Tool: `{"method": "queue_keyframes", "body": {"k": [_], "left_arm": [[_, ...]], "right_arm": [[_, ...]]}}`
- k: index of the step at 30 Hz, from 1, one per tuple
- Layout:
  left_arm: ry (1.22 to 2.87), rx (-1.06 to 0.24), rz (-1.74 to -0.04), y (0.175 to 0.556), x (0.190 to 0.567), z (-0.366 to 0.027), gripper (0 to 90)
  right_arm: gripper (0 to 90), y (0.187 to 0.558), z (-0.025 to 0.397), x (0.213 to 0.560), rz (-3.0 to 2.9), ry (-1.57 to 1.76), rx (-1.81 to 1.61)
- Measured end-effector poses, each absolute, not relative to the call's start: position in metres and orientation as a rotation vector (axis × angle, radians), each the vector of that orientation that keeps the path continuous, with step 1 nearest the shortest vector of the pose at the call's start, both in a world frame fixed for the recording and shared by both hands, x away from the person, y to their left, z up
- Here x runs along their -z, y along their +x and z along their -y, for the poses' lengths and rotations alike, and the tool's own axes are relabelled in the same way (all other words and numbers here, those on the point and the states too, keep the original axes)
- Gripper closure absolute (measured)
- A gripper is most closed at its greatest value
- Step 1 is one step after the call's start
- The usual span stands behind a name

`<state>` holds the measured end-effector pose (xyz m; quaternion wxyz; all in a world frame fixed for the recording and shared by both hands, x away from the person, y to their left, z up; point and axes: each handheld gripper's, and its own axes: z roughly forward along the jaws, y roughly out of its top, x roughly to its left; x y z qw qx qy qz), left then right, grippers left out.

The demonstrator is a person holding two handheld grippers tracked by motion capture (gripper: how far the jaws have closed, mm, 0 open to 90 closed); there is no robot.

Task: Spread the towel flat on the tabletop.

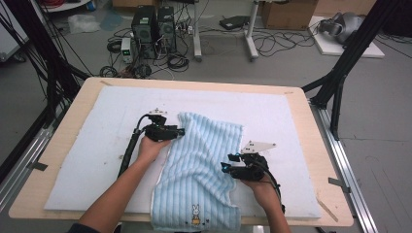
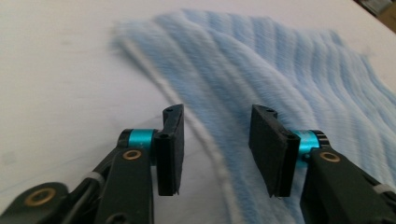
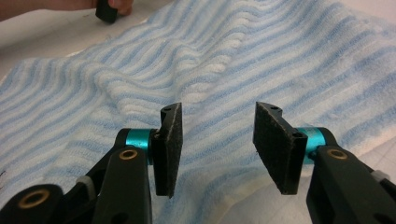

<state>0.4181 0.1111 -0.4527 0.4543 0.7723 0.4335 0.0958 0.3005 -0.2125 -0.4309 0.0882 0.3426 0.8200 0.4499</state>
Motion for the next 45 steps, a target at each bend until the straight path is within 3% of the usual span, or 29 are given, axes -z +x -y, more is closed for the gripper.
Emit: {"method": "queue_keyframes", "body": {"k": [3, 5, 6, 8, 19, 24, 27, 30, 35, 42, 45], "left_arm": [[1.987, -0.315, -1.013, 0.413, 0.451, -0.104, 65.0], [2.043, -0.372, -0.956, 0.410, 0.450, -0.103, 81.9], [2.042, -0.359, -0.964, 0.409, 0.449, -0.104, 85.9], [2.055, -0.338, -0.979, 0.408, 0.447, -0.109, 87.1], [2.075, -0.258, -1.000, 0.382, 0.442, -0.162, 87.0], [2.003, -0.262, -1.031, 0.375, 0.441, -0.178, 85.5], [1.886, -0.360, -1.084, 0.380, 0.437, -0.184, 63.6], [1.830, -0.385, -1.139, 0.391, 0.434, -0.186, 56.0], [1.827, -0.349, -1.201, 0.413, 0.439, -0.179, 53.5], [1.814, -0.358, -1.252, 0.426, 0.453, -0.168, 52.6], [1.826, -0.390, -1.255, 0.426, 0.452, -0.164, 60.3]], "right_arm": [[50.9, 0.301, 0.213, 0.431, -2.440, 1.023, -1.340], [50.8, 0.301, 0.212, 0.431, -2.439, 1.021, -1.337], [50.7, 0.300, 0.212, 0.431, -2.441, 1.021, -1.336], [50.6, 0.300, 0.212, 0.431, -2.442, 1.020, -1.334], [50.6, 0.301, 0.209, 0.432, -2.448, 1.030, -1.336], [50.4, 0.304, 0.207, 0.432, -2.434, 1.040, -1.334], [51.2, 0.315, 0.208, 0.428, -2.386, 1.066, -1.307], [54.9, 0.331, 0.210, 0.425, -2.312, 1.121, -1.277], [60.3, 0.366, 0.208, 0.425, -2.253, 1.191, -1.185], [57.1, 0.402, 0.198, 0.429, -2.235, 1.235, -1.073], [57.0, 0.413, 0.196, 0.432, -2.217, 1.280, -1.040]]}}
